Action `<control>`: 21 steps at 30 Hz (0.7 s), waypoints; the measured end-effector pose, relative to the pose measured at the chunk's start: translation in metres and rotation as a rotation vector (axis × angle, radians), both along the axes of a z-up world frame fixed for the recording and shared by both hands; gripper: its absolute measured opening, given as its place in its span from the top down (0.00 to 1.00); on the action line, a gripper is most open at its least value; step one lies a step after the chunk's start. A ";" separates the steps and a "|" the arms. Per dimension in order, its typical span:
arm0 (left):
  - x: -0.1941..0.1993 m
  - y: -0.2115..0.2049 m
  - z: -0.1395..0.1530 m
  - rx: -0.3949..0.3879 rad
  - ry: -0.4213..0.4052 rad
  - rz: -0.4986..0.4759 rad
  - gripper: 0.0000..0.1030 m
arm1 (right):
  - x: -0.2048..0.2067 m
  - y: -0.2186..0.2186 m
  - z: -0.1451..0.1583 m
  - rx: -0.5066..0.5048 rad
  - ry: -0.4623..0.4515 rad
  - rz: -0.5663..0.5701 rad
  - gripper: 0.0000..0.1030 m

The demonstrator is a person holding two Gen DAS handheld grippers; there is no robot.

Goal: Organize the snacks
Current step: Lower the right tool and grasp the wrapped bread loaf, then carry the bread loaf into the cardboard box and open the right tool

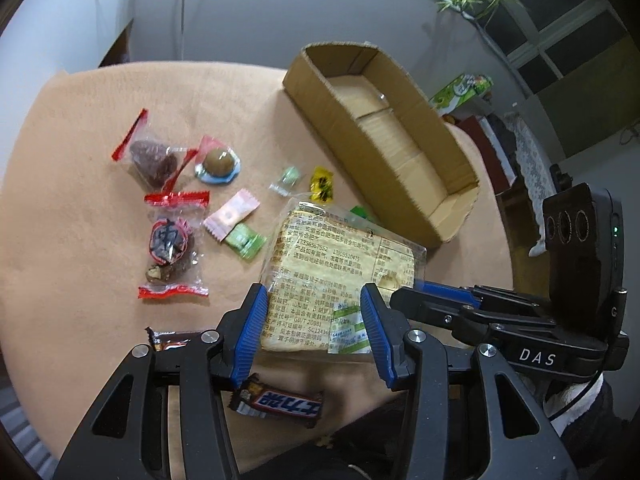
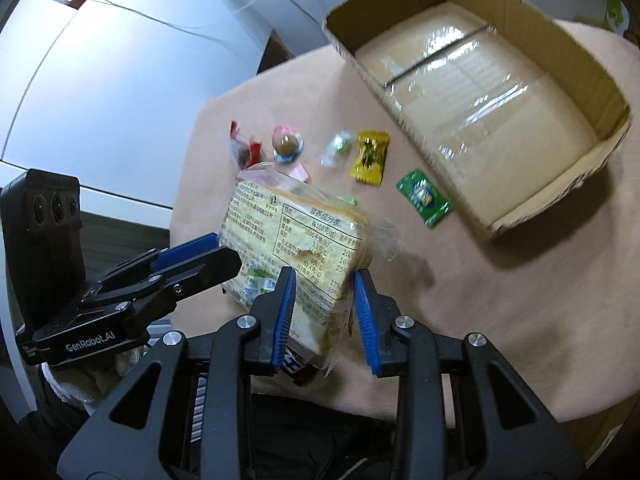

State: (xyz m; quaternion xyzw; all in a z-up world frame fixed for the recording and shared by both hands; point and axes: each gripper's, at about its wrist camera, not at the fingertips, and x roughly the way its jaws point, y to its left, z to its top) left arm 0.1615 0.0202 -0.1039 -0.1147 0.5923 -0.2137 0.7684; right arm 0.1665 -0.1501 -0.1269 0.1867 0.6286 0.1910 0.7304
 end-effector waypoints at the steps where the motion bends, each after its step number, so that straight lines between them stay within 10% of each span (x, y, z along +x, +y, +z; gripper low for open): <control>1: 0.000 -0.002 0.003 -0.004 -0.007 0.001 0.55 | 0.002 -0.003 0.004 0.000 -0.009 -0.003 0.69; 21: 0.033 -0.079 0.035 -0.098 -0.101 -0.035 0.55 | 0.044 -0.080 0.059 -0.094 -0.134 -0.043 0.69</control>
